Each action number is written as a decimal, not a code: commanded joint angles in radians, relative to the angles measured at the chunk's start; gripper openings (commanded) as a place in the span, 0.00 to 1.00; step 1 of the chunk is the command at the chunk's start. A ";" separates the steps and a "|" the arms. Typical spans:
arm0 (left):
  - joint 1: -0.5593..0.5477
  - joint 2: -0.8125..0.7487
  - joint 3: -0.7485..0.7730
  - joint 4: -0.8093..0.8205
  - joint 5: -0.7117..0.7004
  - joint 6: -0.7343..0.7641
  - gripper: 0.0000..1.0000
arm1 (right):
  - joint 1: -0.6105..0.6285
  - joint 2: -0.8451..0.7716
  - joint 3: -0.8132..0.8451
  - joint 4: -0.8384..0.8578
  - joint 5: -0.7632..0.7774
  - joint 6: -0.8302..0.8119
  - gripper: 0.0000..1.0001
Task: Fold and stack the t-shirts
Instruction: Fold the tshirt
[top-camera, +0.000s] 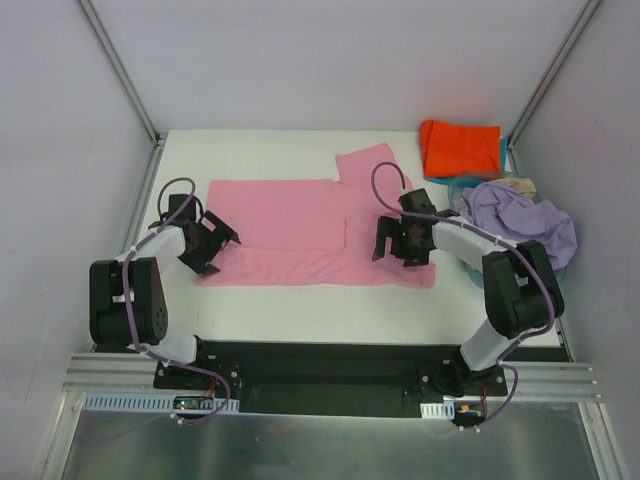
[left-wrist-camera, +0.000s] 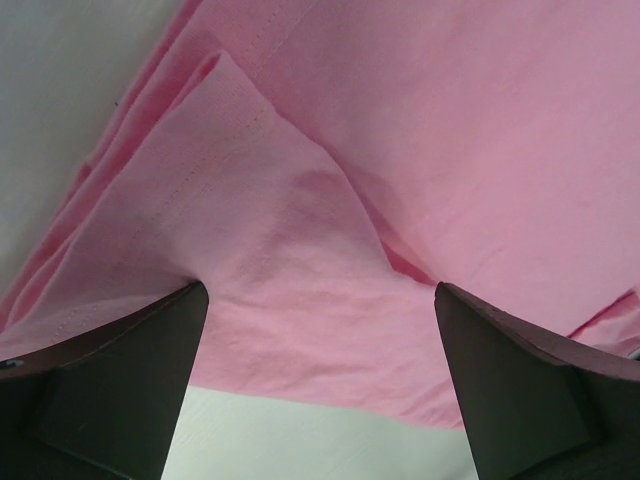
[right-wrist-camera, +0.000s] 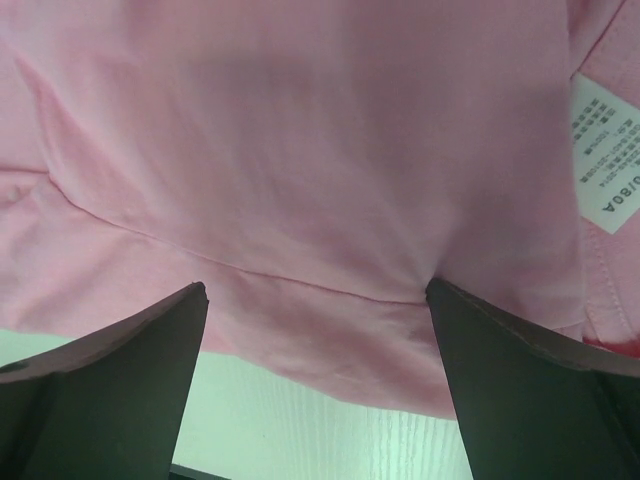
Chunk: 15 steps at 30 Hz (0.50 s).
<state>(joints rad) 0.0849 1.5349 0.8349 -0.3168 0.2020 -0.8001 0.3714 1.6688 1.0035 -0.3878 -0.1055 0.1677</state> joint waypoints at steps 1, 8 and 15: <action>-0.004 -0.122 -0.132 -0.059 -0.052 -0.007 0.99 | -0.002 -0.089 -0.141 -0.060 -0.066 0.042 0.97; -0.004 -0.375 -0.293 -0.142 -0.102 -0.048 0.99 | 0.014 -0.279 -0.281 -0.144 -0.095 0.050 0.97; -0.004 -0.570 -0.245 -0.159 -0.096 -0.037 0.99 | 0.031 -0.386 -0.189 -0.175 -0.106 0.026 0.97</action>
<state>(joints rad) 0.0849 1.0267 0.5312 -0.4511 0.1444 -0.8364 0.3962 1.3289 0.7357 -0.5194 -0.1967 0.2050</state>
